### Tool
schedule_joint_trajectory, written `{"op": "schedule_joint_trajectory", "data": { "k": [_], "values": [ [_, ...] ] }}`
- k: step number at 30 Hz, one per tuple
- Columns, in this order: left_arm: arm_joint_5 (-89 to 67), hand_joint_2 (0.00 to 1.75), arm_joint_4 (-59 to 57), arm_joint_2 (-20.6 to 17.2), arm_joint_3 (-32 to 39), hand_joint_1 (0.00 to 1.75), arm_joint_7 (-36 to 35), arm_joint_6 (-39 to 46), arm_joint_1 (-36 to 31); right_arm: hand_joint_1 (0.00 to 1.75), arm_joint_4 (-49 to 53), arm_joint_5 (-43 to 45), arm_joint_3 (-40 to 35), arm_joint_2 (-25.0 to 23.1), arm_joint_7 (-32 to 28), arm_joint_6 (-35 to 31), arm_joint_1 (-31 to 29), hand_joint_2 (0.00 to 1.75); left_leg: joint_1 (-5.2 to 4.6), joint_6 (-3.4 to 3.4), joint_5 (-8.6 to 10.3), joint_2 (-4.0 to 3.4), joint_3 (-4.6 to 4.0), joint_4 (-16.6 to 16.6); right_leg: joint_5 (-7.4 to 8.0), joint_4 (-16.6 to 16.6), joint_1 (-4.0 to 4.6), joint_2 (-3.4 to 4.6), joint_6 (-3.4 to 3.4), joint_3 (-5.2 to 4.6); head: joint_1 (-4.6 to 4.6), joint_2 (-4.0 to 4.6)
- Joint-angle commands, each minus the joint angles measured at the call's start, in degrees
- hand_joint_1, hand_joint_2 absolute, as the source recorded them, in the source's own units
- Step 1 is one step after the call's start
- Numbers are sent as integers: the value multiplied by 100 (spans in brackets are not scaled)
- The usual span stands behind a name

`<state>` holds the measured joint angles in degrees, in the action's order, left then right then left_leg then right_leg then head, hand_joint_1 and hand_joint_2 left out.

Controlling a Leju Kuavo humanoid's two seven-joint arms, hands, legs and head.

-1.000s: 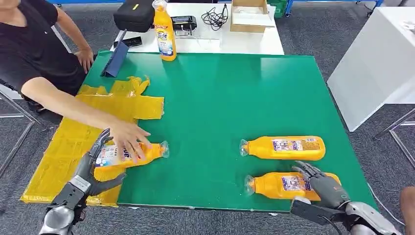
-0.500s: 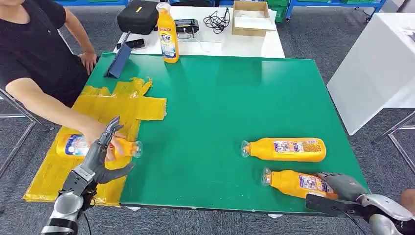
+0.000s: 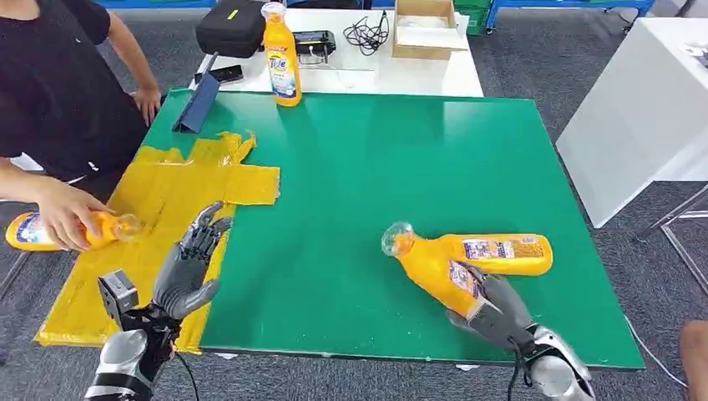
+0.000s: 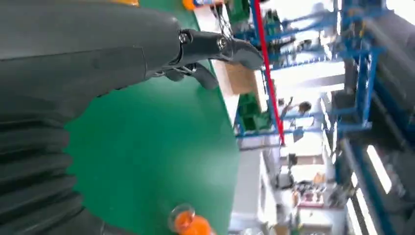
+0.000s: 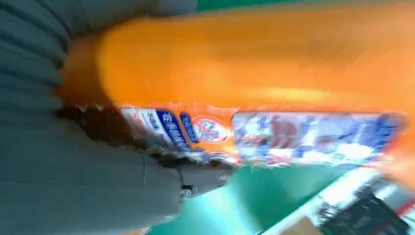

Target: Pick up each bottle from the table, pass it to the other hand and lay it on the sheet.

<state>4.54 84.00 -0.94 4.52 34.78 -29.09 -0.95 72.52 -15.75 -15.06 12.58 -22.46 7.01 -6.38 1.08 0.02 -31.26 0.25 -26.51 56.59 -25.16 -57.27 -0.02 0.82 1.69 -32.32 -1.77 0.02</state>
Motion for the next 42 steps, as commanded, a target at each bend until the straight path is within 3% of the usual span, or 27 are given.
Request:
{"op": "schedule_joint_trajectory", "data": {
  "k": [1, 6, 13, 18, 26, 30, 33, 37, 42],
  "values": [
    [681, 175, -30, 595, -573, 0, -566, -191, -565, 175, 292, 989, 298, -1889, 240, 477, -1016, 175, 2, 2, 5, -25, -34, 5, 11, -8, -1, 17, -2, -39, -2, 0],
    [767, 175, -27, 605, -654, 0, -602, -229, -586, 175, 236, 1003, 238, -1949, 245, 471, -1072, 175, -2, -1, 8, -3, -21, -4, 5, -3, -2, -7, 1, -29, -2, 0],
    [661, 175, 288, 698, -1234, 0, -748, 46, -428, 175, -188, 694, -495, -2440, 246, 233, -1353, 175, -3, 0, 4, -25, -29, -6, 9, -3, -4, 12, 0, -39, 0, 0],
    [644, 175, 323, 723, -1387, 0, -764, 48, -408, 175, -207, 607, -722, -2542, 258, 212, -1391, 175, -4, 0, 8, -4, -29, -14, 6, 7, -3, -10, -2, -37, 0, 0],
    [431, 175, 559, 643, -1899, 0, -784, 442, -439, 175, -1465, 267, -1851, -2911, 400, -90, -1663, 175, -2, 1, 5, -19, -33, -15, 8, 6, -2, 6, -1, -44, 0, 0],
    [461, 175, 489, 624, -1924, 0, -800, 425, -496, 175, -1980, 184, -2198, -3048, 508, 80, -1741, 175, -3, 1, 7, -7, -38, -13, 6, 4, -2, -5, -1, -44, -2, 0],
    [538, 175, 390, 634, -1962, 0, -852, 411, -587, 175, -2741, 93, -2949, -3258, 558, 33, -1856, 175, -1, 0, 6, -22, -28, -21, 10, 11, -1, 8, -1, -38, -2, 0],
    [556, 175, 339, 646, -2008, 0, -886, 486, -679, 175, -3278, 808, -4241, -3258, 703, -328, -1992, 175, 1, 2, 8, -21, -21, -28, 9, 15, 2, 5, -4, -32, -4, 0],
    [646, 175, 270, 643, -1985, 0, -926, 517, -743, 175, -3533, 1005, -4677, -3258, 751, -386, -1995, 175, 0, 2, 7, 5, -32, -21, 1, 11, 2, -20, -3, -34, -4, 0]
  ]
}}
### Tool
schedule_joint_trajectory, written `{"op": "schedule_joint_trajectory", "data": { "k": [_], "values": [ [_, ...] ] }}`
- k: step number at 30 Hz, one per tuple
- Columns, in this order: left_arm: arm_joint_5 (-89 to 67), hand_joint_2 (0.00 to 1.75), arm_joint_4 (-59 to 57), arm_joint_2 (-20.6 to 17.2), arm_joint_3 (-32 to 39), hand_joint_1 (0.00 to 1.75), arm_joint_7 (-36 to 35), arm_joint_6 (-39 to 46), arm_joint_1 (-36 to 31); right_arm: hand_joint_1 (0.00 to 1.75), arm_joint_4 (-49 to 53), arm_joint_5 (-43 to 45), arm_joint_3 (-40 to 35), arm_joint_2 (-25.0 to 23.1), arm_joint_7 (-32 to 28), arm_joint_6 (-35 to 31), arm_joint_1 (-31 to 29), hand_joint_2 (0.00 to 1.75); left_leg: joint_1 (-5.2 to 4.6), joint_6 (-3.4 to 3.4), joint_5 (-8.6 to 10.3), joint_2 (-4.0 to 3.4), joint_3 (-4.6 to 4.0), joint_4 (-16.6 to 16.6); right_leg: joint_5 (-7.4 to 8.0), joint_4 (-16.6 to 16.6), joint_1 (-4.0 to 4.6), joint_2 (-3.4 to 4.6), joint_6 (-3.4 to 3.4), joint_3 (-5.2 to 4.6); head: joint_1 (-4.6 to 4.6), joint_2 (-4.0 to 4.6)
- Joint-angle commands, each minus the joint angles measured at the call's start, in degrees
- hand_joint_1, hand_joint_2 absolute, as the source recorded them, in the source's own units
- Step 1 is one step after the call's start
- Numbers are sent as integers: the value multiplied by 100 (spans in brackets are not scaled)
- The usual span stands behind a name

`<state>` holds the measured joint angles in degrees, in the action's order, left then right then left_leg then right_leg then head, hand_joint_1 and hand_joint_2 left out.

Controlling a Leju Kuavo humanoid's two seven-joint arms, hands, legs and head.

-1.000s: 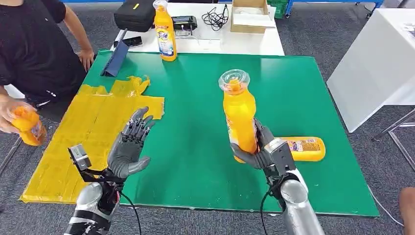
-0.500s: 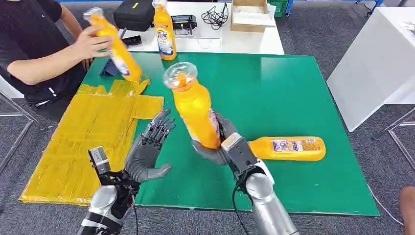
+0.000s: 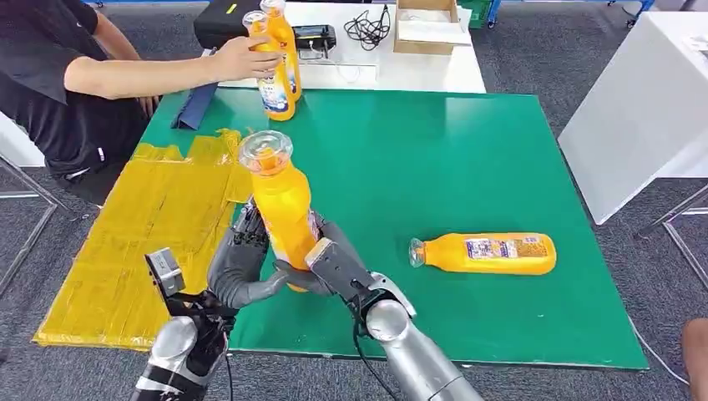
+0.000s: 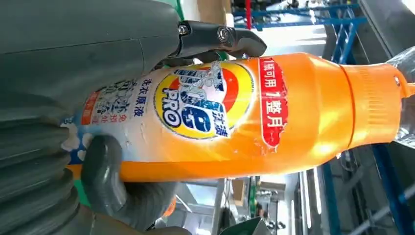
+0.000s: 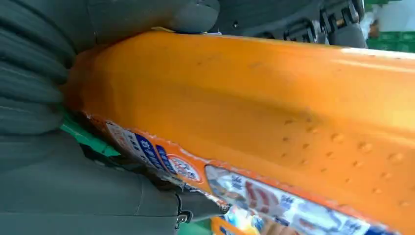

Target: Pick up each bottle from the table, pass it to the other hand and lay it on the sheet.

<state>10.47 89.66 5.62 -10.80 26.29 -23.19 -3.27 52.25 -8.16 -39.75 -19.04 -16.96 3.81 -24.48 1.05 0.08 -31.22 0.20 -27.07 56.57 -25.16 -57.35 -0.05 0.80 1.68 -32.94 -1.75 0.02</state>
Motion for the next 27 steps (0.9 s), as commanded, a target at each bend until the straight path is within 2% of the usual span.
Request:
{"op": "schedule_joint_trajectory", "data": {
  "k": [1, 5, 9, 20, 27],
  "values": [
    [53, 175, -296, -14, -452, 0, -78, -72, -511, 175, -1506, 246, -2209, -96, 201, -66, -185, 175, 6, -4, 5, 11, 26, -21, 1, 23, 8, -20, -3, 29, -2, 0],
    [-31, 175, -411, -13, -363, 0, -90, 66, -583, 175, -1566, 365, -2342, -96, 229, -106, -238, 175, 4, -7, 8, 35, 27, -23, -4, 27, 10, -41, 0, 35, -2, 0],
    [-317, 175, -471, -70, -362, 0, -157, 271, -654, 175, -1556, 386, -2370, -96, 262, -108, -259, 175, 2, -3, 6, 21, 5, -6, -3, 12, 8, -24, -1, 7, -4, 0],
    [-799, 175, -514, 35, -179, 0, -109, 904, -793, 175, -1638, 286, -2693, -96, 427, -166, -185, 175, 2, -4, 9, 34, 17, -14, -6, 22, 12, -43, -1, 22, -4, 0],
    [-773, 175, -523, 76, -109, 0, -119, 971, -773, 175, -1603, 220, -2790, -96, 436, -204, -152, 175, 3, -3, 7, 23, 10, -8, -5, 18, 13, -28, -1, 12, -4, 0]
  ]
}}
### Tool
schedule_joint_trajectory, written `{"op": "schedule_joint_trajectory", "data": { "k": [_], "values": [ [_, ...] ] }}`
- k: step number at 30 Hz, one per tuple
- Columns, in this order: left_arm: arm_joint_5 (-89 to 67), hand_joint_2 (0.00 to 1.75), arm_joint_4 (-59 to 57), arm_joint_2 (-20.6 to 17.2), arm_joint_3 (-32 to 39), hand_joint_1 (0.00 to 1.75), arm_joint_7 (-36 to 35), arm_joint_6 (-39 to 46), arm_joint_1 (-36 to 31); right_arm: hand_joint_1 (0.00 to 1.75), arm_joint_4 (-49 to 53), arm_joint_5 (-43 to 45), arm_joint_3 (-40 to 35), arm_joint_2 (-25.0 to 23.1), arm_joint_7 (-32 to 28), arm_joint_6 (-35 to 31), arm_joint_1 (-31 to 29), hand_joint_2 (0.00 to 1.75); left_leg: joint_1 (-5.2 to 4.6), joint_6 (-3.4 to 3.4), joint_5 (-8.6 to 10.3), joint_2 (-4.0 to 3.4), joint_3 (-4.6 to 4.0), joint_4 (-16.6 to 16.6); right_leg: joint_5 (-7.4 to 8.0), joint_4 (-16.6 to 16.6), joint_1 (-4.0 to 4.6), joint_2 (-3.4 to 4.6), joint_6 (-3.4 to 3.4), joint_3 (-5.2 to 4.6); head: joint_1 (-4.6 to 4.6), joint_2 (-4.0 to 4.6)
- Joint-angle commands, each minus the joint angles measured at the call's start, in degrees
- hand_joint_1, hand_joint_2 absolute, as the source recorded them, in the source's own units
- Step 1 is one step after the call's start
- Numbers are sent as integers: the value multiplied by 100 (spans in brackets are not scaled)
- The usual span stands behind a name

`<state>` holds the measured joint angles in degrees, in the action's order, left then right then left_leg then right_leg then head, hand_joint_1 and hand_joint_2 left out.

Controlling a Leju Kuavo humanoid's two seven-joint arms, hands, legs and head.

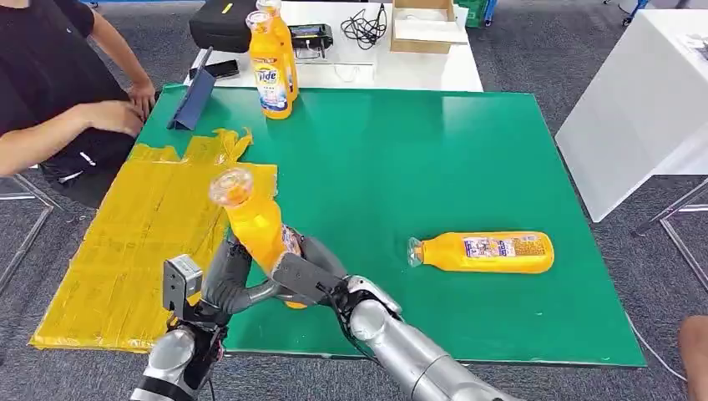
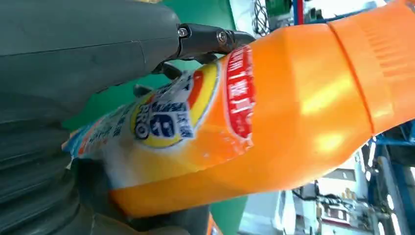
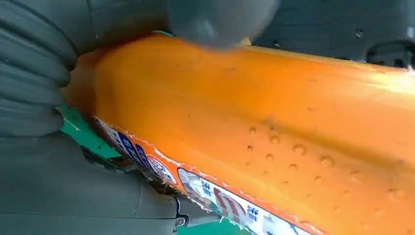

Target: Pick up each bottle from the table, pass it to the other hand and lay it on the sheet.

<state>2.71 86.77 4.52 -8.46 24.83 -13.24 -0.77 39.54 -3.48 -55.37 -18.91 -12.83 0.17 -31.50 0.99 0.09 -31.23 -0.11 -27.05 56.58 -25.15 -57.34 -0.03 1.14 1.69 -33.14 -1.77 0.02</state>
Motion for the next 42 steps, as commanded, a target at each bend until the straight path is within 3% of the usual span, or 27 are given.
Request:
{"op": "schedule_joint_trajectory", "data": {
  "k": [1, 25, 26, 42],
  "values": [
    [72, 175, -294, 190, -324, 0, 9, -29, -1078, 175, -491, -295, -1260, -109, -8, 265, 384, 175, 8, -5, 9, 58, 8, -10, -6, 18, 9, -65, -1, 32, -2, 0],
    [1435, 175, -825, 176, -143, 2, -474, -601, -1228, 175, -726, -371, -1604, -109, -73, 450, 408, 175, 7, -4, 11, 58, 10, -9, -7, 19, 11, -65, -1, 32, -2, 0],
    [1470, 175, -841, 175, -156, 175, -474, -635, -1226, 175, -724, -365, -1613, -109, -72, 449, 406, 175, 6, -5, 13, 62, 14, -13, -7, 23, 10, -71, -1, 38, 0, 0],
    [1597, 175, -780, 195, -234, 175, -489, -745, -1189, 175, -750, -359, -1619, -109, -22, 429, 383, 175, 6, -2, 7, 24, 3, -2, -5, 12, 9, -29, 0, 15, -2, 0]
  ]
}}
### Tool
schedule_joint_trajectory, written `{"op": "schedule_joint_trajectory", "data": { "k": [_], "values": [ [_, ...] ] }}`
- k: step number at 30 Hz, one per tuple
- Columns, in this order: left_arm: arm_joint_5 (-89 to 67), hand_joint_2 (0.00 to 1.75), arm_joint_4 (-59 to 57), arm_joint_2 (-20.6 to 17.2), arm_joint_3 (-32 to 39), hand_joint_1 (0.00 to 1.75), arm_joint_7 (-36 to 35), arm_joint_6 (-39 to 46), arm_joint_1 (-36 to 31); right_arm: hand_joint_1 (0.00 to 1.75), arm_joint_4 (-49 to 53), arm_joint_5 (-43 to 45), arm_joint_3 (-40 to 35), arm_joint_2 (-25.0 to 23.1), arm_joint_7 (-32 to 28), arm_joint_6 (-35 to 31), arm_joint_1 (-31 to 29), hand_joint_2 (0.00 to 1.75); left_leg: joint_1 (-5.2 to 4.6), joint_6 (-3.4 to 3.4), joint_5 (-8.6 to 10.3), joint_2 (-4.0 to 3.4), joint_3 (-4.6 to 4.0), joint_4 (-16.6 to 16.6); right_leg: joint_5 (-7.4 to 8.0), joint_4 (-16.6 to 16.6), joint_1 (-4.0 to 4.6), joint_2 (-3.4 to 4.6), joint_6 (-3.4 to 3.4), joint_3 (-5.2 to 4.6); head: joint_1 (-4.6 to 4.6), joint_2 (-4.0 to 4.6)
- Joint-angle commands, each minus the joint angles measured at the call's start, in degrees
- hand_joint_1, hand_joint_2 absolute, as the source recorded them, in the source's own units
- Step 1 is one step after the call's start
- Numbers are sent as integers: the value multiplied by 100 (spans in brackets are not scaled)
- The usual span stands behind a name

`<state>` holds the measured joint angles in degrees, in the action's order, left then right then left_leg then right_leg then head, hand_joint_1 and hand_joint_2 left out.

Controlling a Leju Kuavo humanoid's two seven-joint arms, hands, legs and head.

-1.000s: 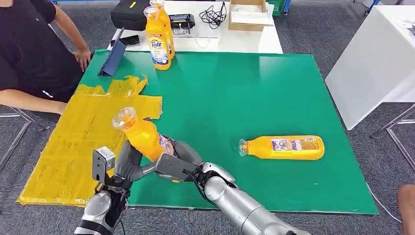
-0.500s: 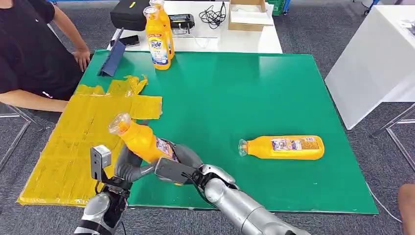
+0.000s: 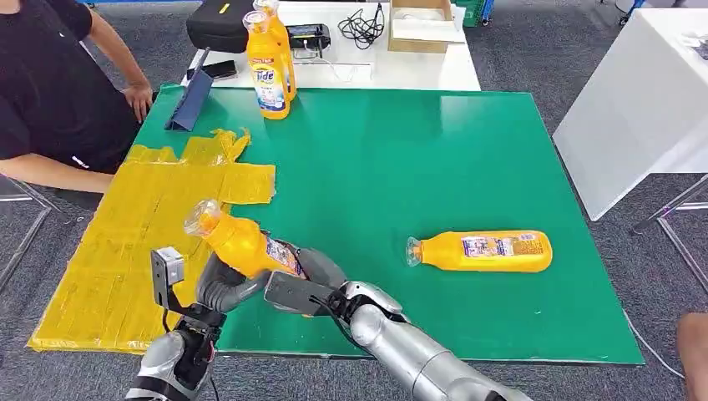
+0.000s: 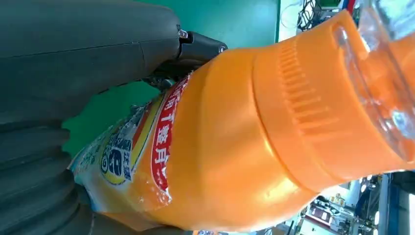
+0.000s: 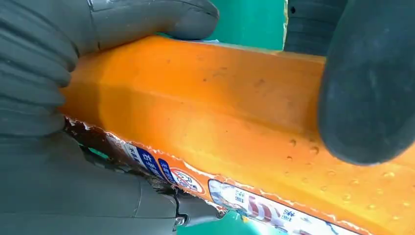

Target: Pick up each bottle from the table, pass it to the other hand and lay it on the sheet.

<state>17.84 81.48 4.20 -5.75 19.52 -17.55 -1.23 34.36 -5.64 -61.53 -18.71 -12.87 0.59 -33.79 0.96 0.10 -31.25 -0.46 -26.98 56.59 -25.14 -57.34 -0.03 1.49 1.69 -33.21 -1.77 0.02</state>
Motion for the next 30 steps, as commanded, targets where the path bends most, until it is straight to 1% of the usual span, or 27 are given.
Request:
{"op": "schedule_joint_trajectory", "data": {
  "k": [1, 2, 3, 4, 6, 7, 8, 9, 10, 11, 13, 14, 15, 16, 18, 19, 20, 21, 22, 23, 25, 26, 27, 28, 30],
  "values": [
    [84, 175, -251, 228, -505, 175, 42, -314, -1143, 175, -232, -143, -1003, -129, -17, 387, 612, 175, 8, -4, 10, 71, 0, -6, -8, 15, 10, -78, -1, 31, -2, 0],
    [84, 175, -251, 228, -505, 175, 42, -314, -1143, 175, -232, -143, -1003, -129, -17, 387, 612, 175, 8, -3, 9, 59, -4, -2, -6, 11, 9, -65, 0, 21, 0, 0],
    [84, 175, -251, 228, -505, 175, 42, -314, -1143, 175, -232, -143, -1003, -129, -17, 387, 612, 175, 10, -5, 11, 78, 3, -7, -8, 18, 12, -86, 0, 36, -2, 0],
    [84, 175, -251, 228, -505, 175, 42, -314, -1143, 175, -232, -143, -1003, -129, -17, 387, 612, 175, 7, -3, 8, 55, -5, -2, -6, 10, 8, -60, 0, 19, -2, 0],
    [84, 175, -251, 228, -505, 175, 42, -314, -1143, 175, -232, -143, -1003, -129, -17, 387, 612, 175, 8, -7, 14, 89, 11, -13, -10, 23, 11, -98, 0, 46, -2, 0],
    [84, 175, -251, 228, -505, 175, 42, -314, -1143, 175, -232, -143, -1003, -129, -17, 387, 612, 175, 8, -3, 8, 58, -3, -3, -6, 12, 9, -63, -1, 22, -2, 0],
    [84, 175, -251, 228, -505, 175, 42, -314, -1143, 175, -232, -143, -1003, -129, -17, 387, 612, 175, 8, -5, 11, 74, 4, -7, -9, 16, 10, -82, -1, 34, -2, 0],
    [84, 175, -251, 228, -505, 175, 42, -314, -1143, 175, -232, -143, -1003, -129, -17, 387, 612, 175, 8, -4, 9, 68, 1, -5, -8, 14, 10, -74, -1, 29, -2, 0],
    [84, 175, -251, 228, -505, 175, 42, -314, -1143, 175, -232, -143, -1003, -129, -17, 387, 612, 175, 9, -6, 12, 80, 7, -10, -9, 19, 11, -89, -1, 40, 0, 0],
    [84, 175, -251, 228, -505, 175, 42, -314, -1143, 175, -232, -143, -1003, -129, -17, 387, 612, 175, 8, -3, 8, 59, -3, -2, -7, 11, 9, -64, -1, 22, -2, 0],
    [106, 175, -233, 232, -512, 175, 42, -339, -1129, 175, -245, -148, -990, -129, -15, 373, 615, 175, 9, -6, 12, 85, 10, -11, -10, 21, 11, -94, -1, 45, 0, 0],
    [107, 175, -226, 241, -522, 175, 42, -341, -1115, 175, -262, -149, -981, -129, -15, 362, 616, 175, 9, -3, 9, 65, -1, -3, -7, 13, 11, -71, -1, 27, 0, 0],
    [114, 175, -181, 237, -537, 175, 42, -359, -1087, 175, -277, -150, -942, -129, -15, 317, 622, 175, 10, -5, 11, 79, 7, -9, -9, 20, 12, -87, -1, 40, -2, 0],
    [114, 175, -167, 238, -543, 175, 42, -360, -1070, 175, -283, -152, -922, -129, -18, 296, 616, 175, 9, -3, 8, 60, 1, -4, -7, 13, 10, -65, -1, 26, 0, 0],
    [140, 175, -51, 233, -550, 175, 48, -388, -993, 175, -311, -152, -762, -129, -8, 150, 616, 175, 10, -7, 13, 85, 11, -12, -10, 23, 12, -94, 0, 46, -2, 0],
    [134, 175, 25, 228, -536, 175, 36, -392, -923, 98, -195, -226, -688, -129, 79, -91, 734, 175, 8, -5, 9, 67, 2, -5, -8, 15, 10, -74, 0, 30, -2, 0],
    [138, 175, 103, 234, -496, 175, 53, -390, -864, 0, -126, -287, -609, -129, 134, -243, 777, 175, 10, -6, 11, 81, 10, -10, -10, 21, 12, -90, 0, 43, 0, 0],
    [75, 175, 173, 226, -445, 175, 103, -364, -829, 0, -156, -448, -493, -129, 188, -305, 713, 175, 9, -4, 6, 57, 4, -5, -8, 14, 10, -63, -1, 28, -2, 0],
    [-82, 175, 248, 220, -392, 175, 221, -255, -809, 0, -167, -528, -263, -114, 76, -383, 671, 175, 8, -6, 9, 71, 10, -11, -10, 20, 10, -80, 0, 40, 0, 0],
    [-197, 175, 352, 212, -311, 175, 287, -164, -780, 0, -79, -662, -80, -8, 70, -424, 598, 0, 8, -3, 5, 45, -4, 0, -6, 9, 9, -50, -1, 16, -2, 0],
    [-589, 175, 569, 201, -142, 175, 499, 95, -719, 0, 312, -875, 382, 223, 6, -434, 610, 0, 9, -7, 8, 71, 0, -1, -9, 13, 11, -79, 0, 32, -4, 0],
    [-802, 175, 681, 204, -55, 175, 589, 231, -695, 0, 529, -1066, 580, 346, 38, -448, 631, 0, 9, -5, 6, 54, -12, 6, -6, 6, 10, -60, 1, 15, -2, 0],
    [-1137, 175, 841, 212, 39, 175, 711, 435, -660, 0, 867, -1239, 875, 518, 47, -426, 696, 0, 11, -8, 7, 69, -6, 3, -7, 12, 12, -76, 2, 27, 0, 0],
    [-1386, 175, 956, 214, 110, 175, 788, 599, -636, 0, 1105, -1379, 1036, 653, 65, -396, 736, 0, 10, -5, 7, 54, -13, 5, -4, 8, 10, -59, 2, 15, -2, 0],
    [-2059, 175, 1184, 202, 242, 175, 1028, 1067, -590, 0, 1602, -1635, 1465, 907, 88, -313, 871, 0, 10, -10, 10, 77, 0, -2, -6, 19, 12, -86, 3, 37, 0, 0]
  ]
}}
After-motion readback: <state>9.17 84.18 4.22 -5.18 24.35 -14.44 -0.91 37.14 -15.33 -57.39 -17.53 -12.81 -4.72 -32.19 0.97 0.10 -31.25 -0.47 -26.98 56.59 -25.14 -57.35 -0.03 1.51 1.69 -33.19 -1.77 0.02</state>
